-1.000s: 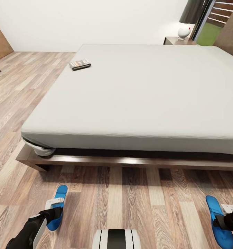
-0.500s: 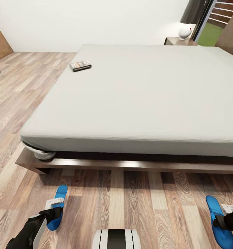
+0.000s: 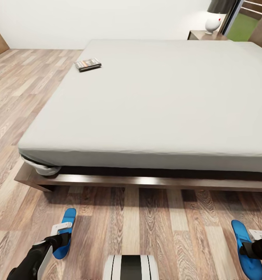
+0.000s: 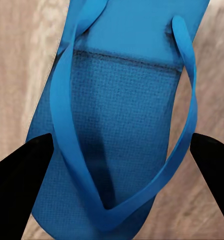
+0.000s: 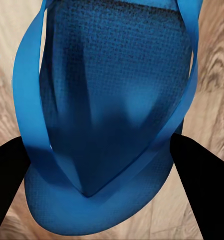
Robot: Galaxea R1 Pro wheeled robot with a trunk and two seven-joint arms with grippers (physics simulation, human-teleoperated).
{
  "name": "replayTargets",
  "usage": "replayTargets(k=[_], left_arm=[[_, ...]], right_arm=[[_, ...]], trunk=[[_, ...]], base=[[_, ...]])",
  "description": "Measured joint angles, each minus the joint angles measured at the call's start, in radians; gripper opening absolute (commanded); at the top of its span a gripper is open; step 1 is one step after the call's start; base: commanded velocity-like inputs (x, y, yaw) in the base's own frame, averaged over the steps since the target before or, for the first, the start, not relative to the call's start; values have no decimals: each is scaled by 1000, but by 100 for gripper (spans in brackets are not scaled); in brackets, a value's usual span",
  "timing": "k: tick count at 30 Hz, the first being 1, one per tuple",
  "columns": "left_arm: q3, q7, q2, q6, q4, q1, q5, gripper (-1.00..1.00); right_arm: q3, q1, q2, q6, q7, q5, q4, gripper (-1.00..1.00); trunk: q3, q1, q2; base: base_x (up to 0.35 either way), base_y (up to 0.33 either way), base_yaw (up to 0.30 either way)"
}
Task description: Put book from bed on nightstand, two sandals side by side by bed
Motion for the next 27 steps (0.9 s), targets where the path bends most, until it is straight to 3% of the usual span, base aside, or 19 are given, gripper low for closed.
replayTargets(k=[9,13,18,27], left_arm=[[0,0,0,-1,0,0,0,-100],[0,0,0,-34,0,1,0,-100],[1,1,0,-99,1,4,0,-100],[1,2,0,-112,1,4,0,-100]], right_arm=[[0,0,0,0,0,0,0,-100],[-1,0,0,0,0,0,0,-100],[-2,0,0,0,0,0,0,-100],[-1,0,0,-1,0,0,0,-100]], trunk=[[-35,4,-2],[-50,6,-3],[-50,6,-3],[-50,6,-3]], base=[[0,0,0],[0,0,0],[0,0,0],[0,0,0]])
